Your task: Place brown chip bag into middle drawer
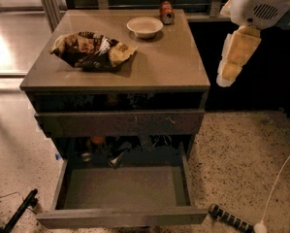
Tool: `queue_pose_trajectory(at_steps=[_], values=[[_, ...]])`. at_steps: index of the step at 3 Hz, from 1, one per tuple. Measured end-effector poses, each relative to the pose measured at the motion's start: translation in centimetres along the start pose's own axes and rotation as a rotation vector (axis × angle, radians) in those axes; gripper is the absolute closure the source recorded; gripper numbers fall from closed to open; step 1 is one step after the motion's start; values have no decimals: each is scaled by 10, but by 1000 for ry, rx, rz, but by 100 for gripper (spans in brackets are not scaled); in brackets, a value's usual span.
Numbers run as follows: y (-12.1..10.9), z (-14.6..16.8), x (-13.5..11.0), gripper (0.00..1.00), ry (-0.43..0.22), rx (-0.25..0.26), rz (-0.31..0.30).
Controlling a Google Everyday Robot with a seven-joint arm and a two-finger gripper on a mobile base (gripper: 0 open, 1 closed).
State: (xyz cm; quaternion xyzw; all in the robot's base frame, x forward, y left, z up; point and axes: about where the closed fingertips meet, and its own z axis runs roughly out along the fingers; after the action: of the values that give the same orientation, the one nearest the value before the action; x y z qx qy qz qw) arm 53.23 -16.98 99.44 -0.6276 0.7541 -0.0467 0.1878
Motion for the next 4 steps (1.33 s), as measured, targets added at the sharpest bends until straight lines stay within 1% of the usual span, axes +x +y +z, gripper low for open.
queue_pose_trajectory(at_steps=[1,2,3,4], values=[[-17,13,-31,0,-4,-3,-54],[-25,20,-38,0,-16,3,-54],[-43,32,-55,0,-31,-6,-59],[-69,47,-83,0,-41,-6,-78]])
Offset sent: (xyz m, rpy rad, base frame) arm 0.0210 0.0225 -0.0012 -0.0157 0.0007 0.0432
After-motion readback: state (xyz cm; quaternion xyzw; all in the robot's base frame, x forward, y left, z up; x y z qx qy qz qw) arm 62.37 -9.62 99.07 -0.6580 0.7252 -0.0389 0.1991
